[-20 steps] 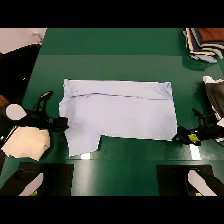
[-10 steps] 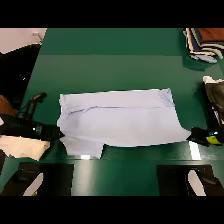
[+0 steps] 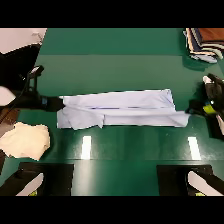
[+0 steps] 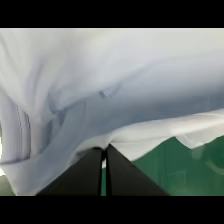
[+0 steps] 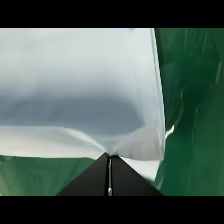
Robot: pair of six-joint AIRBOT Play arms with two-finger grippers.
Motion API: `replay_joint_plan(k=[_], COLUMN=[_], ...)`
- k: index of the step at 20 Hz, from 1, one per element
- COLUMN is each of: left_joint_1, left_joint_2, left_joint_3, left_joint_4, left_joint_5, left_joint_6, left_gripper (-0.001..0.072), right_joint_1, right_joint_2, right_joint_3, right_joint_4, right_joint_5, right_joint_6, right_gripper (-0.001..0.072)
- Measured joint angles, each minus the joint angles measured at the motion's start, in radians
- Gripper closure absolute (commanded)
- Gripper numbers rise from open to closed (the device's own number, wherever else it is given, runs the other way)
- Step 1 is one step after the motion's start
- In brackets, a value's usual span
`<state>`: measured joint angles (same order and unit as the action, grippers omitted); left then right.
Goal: Fold the shirts.
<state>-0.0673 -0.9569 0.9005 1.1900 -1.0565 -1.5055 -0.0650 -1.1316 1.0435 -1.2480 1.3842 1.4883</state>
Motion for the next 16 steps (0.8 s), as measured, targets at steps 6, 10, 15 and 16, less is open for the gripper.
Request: replay_joint_plan(k=[6, 10, 15, 16], left_joint_1=[0.000, 0.000, 0.001, 0.001], left_joint_2=[-0.254, -0.310, -0.323, -0.323], left_joint_3=[0.124, 0.187, 0.276, 0.286], left_joint_4=[0.014, 0.017, 0.006, -0.005], left_joint_5=[0.135, 0.167, 0.089, 0.066], left_joint_6=[0.037, 0.040, 0.040, 0.040], left_gripper=[0.0682, 0.0060, 0.0067, 0.0246], right_joint_1=[0.065, 0.072, 0.006, -0.019], right_joint_2=[-0.325, -0.450, -0.489, -0.491], right_joint_3=[0.274, 0.410, 0.465, 0.466], right_joint_4=[0.076, 0.112, 0.196, 0.203], right_joint_5=[-0.068, -0.079, -0.018, 0.011], right_joint_6=[-0.014, -0.031, -0.129, -0.153], right_gripper=[0.0700, 0.0288, 0.0253, 0.0253])
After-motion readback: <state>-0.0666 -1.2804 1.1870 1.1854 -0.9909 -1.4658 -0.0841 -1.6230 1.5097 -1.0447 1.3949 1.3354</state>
